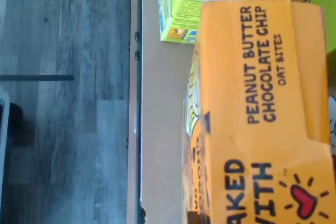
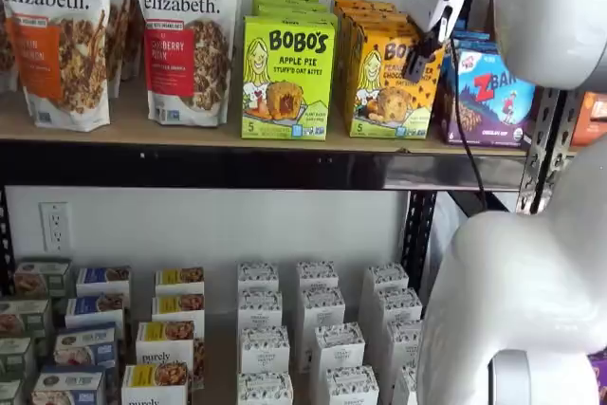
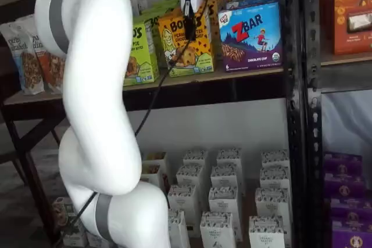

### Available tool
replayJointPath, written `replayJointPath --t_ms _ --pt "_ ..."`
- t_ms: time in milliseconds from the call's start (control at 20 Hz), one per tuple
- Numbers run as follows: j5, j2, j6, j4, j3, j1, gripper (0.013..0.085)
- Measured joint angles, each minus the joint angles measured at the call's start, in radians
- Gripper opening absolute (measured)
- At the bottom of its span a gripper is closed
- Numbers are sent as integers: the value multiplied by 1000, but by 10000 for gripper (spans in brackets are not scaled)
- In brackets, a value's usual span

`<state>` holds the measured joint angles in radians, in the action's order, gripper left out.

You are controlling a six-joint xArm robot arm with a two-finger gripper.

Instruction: Pick up the orange box on the top shelf, the fifth box from the left

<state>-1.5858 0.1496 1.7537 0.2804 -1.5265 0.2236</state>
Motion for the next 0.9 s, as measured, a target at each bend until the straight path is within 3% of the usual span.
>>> replayJointPath --t_ms 600,900 --pt "-128 72 -27 -56 -3 -18 330" --pt "-173 142 -37 -72 39 -27 330"
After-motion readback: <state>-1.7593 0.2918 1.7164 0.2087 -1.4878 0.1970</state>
